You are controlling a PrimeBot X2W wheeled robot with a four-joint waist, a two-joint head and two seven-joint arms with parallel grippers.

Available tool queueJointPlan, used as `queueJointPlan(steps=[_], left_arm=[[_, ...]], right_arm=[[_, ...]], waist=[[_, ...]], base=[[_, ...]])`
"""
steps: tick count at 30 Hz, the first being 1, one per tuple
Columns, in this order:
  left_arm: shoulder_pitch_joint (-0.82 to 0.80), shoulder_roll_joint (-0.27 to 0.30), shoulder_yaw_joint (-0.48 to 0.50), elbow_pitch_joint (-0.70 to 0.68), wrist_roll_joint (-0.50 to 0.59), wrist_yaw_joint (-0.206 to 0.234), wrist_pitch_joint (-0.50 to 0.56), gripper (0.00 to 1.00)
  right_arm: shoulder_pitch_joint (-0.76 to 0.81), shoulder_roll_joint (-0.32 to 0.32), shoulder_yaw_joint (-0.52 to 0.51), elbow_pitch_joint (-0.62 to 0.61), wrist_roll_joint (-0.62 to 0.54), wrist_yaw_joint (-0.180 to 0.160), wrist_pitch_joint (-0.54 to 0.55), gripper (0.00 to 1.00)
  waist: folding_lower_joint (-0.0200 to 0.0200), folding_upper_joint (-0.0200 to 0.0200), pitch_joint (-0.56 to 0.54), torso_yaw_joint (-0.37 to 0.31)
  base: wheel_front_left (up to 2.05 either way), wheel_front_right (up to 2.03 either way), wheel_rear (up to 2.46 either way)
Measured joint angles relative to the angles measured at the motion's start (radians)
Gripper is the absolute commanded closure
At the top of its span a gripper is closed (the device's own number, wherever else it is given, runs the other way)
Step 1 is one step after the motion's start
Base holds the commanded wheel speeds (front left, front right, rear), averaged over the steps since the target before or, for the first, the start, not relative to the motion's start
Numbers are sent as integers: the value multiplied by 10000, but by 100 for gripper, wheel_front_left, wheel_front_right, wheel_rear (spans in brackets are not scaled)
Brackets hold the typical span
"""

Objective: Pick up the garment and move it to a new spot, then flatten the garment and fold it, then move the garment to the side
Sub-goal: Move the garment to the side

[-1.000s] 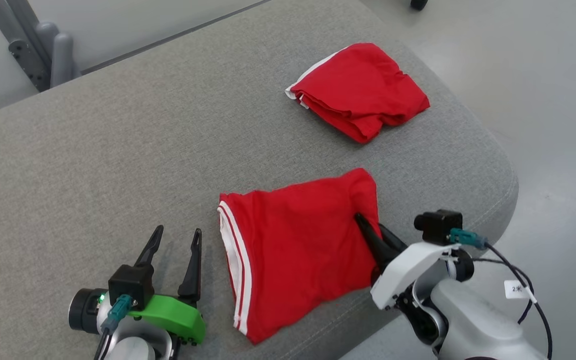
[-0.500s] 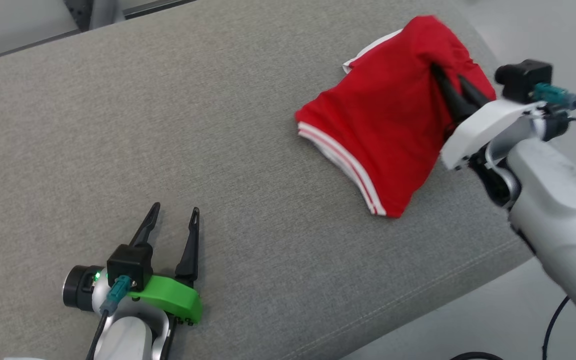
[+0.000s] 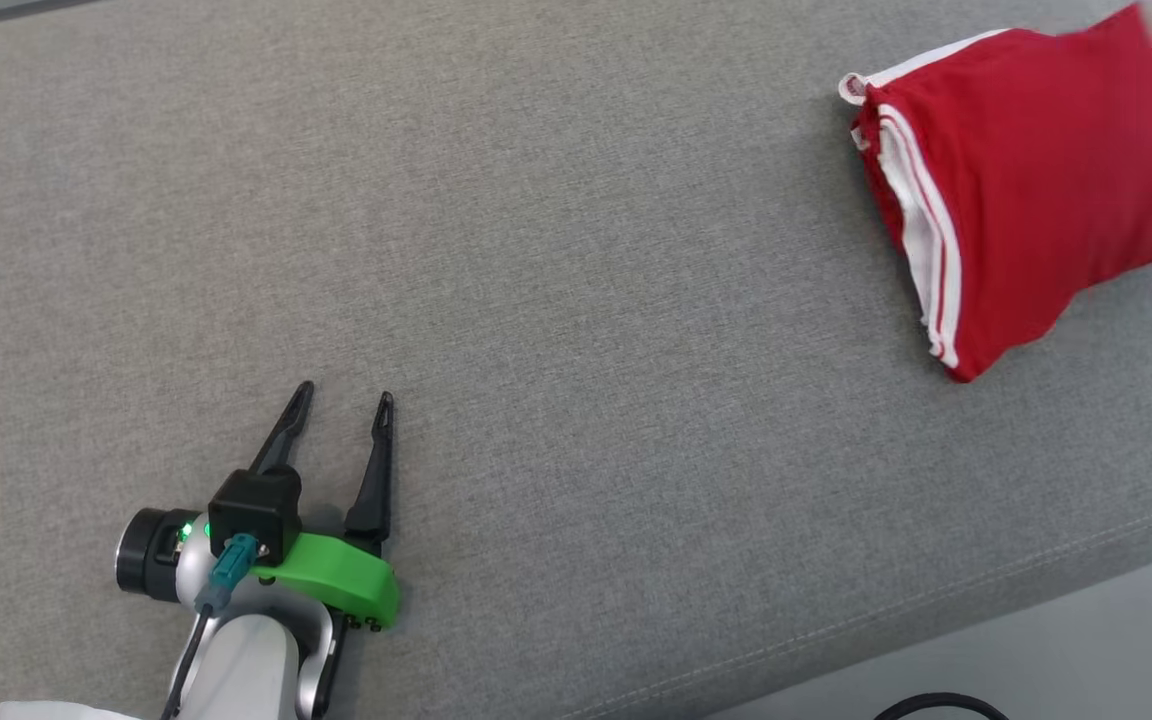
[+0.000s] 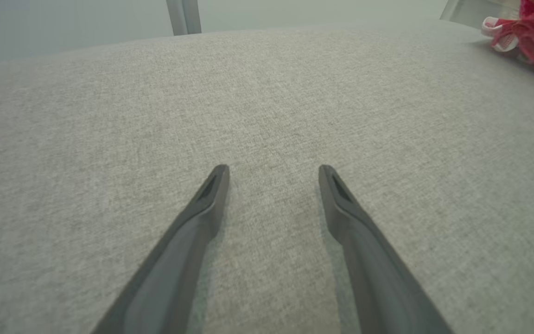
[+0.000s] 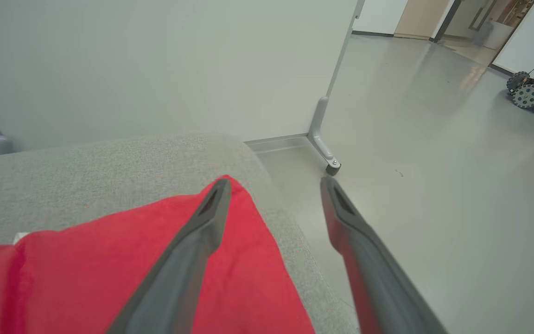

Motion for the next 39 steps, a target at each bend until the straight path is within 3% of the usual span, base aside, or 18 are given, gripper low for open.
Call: queueJointPlan(steps=[5,9,10,13,20,28,39], left_arm=[[29,0,128,36,-19,61,0,0],[136,2,201,33,-153,92,0,0],[264,2,221,36,-236,165,0,0],[407,-4,265,63,-403,268,0,0],[798,6,585,121,-836,506,0,0],[1058,4,617,92,-1041,648,0,0],[1683,0,959,196,-1126,826,0,0]], right_arm=[[764,384,-1670,-276,-1563,0,0,0],[1848,1406,-2395,-1678,-2339,0,0,0],[2518,1956,-2433,-2443,-2717,2,0,0],[3481,2635,-2303,-3331,-2938,0,0,0],[5144,3841,-1440,-4633,-3196,0,0,0],[6226,4464,-1419,-5471,-3492,0,0,0],[7210,4730,-2102,-6050,-4533,0,0,0]], waist=[[0,0,-60,236],[0,-1,-354,287],[0,-1,-539,313],[0,0,-848,370],[0,-1,-1550,602],[0,-1,-2109,1153],[0,-1,-3058,1704]], base=[[0,0,0],[0,0,0],[0,0,0],[0,0,0],[0,0,0],[0,0,0],[0,0,0]])
